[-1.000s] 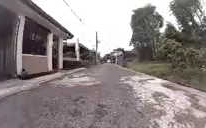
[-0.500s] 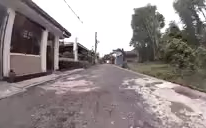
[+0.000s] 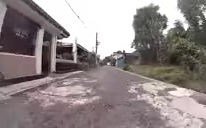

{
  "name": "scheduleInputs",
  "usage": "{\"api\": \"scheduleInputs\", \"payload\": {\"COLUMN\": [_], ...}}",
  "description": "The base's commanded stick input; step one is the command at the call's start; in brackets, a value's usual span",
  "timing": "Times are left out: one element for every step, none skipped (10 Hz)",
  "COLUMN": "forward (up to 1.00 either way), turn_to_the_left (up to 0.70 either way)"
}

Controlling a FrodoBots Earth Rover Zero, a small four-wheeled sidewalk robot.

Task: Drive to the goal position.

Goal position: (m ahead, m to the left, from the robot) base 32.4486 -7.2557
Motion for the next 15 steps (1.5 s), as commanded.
{"api": "scheduleInputs", "payload": {"forward": [1.0,1.0,1.0,1.0,1.0,1.0,1.0,1.0,1.0,1.0,1.0,1.0,1.0,1.0,1.0], "turn_to_the_left": [0.0,0.0,0.0,0.0,0.0,0.0,-0.24,-0.39,-0.11,0.0,0.0,0.0,0.0,0.0,0.0]}}
